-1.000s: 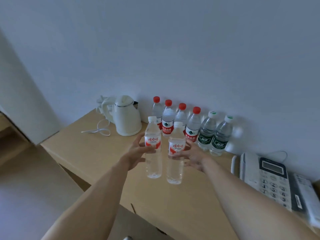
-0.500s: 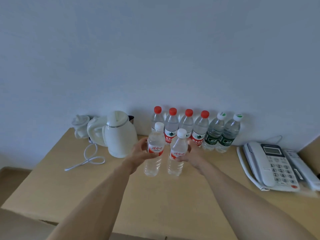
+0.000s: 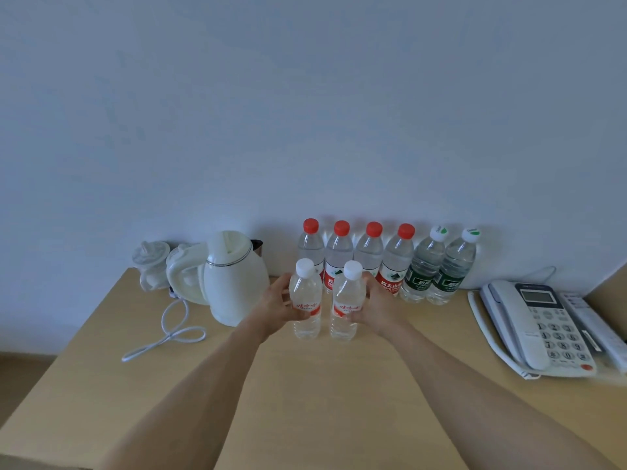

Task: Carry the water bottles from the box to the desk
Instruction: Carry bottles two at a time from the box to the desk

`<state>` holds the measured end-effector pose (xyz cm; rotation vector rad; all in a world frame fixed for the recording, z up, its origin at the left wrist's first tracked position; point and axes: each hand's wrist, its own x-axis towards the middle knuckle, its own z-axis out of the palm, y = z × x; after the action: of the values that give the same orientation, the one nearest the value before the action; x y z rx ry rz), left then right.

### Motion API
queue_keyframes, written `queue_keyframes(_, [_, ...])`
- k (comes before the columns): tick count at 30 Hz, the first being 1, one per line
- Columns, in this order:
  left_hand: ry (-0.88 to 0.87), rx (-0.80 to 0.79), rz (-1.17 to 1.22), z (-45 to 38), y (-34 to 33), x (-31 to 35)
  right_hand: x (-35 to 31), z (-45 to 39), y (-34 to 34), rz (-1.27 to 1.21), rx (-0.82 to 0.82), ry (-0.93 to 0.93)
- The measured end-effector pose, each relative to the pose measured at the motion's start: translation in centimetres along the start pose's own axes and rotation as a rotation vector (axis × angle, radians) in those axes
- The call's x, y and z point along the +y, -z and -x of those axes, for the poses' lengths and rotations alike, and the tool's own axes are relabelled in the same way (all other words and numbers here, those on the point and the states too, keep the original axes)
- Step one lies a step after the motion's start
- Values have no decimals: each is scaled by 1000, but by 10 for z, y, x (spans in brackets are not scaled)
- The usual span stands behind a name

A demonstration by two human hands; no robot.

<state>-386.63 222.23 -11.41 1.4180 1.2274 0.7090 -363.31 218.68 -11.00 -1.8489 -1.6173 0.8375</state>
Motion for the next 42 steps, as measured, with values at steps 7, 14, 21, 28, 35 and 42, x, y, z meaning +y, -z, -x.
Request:
queue_keyframes(7, [-33, 5, -101, 2, -6, 3, 1, 6, 7, -26, -1, 32])
queue_keyframes(14, [-272, 172, -478, 9, 4, 20, -9, 5, 16, 41, 84, 156])
queue_keyframes(21, [-345, 205, -635, 3, 4, 25, -12, 8, 15, 77, 114, 190])
queue_keyframes(28, [-347, 202, -558, -17, 9, 31, -12, 11, 12, 85, 147, 181])
queue_keyframes(35, [-352, 234, -572, -32, 8, 30, -15, 11, 10, 90, 178, 178])
queue_keyframes(42, [-338, 230, -558, -39, 11, 29, -18, 2, 9, 84, 193, 159])
